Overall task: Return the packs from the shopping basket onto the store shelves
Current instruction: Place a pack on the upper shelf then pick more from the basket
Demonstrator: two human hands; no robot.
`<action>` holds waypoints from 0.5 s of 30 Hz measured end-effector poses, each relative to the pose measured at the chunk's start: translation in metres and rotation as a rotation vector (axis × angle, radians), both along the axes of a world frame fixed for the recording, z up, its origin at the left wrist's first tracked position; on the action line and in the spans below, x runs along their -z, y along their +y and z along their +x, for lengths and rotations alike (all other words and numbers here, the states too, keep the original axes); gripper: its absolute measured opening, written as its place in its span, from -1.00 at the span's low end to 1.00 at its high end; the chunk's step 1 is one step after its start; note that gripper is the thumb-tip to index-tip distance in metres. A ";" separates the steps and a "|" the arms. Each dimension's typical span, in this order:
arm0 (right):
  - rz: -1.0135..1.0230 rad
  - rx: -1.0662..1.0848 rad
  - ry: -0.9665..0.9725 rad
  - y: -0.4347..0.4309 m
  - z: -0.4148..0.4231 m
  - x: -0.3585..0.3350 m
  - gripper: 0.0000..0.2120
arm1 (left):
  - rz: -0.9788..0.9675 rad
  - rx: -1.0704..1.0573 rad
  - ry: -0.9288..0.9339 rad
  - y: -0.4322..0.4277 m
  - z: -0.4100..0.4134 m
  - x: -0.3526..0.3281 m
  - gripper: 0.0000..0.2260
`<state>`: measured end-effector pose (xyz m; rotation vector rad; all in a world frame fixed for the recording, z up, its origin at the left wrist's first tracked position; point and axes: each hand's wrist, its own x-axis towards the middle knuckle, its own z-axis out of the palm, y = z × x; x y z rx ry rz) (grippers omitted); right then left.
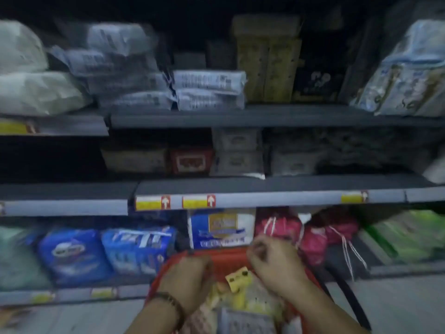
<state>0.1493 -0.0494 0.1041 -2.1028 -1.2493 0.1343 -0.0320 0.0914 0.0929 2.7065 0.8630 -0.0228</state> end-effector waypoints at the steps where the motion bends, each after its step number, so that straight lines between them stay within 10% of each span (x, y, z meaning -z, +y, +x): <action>1: -0.138 -0.020 0.068 -0.001 0.000 0.012 -0.90 | -0.067 0.055 0.175 0.000 0.001 0.017 -0.68; 9: -0.653 -0.108 0.172 0.018 0.003 0.070 -0.67 | -0.176 0.172 0.560 -0.001 0.025 0.043 -0.57; 15: -1.026 -0.336 -0.111 0.011 -0.036 0.149 0.05 | -0.167 0.223 0.700 -0.011 0.035 0.061 -0.57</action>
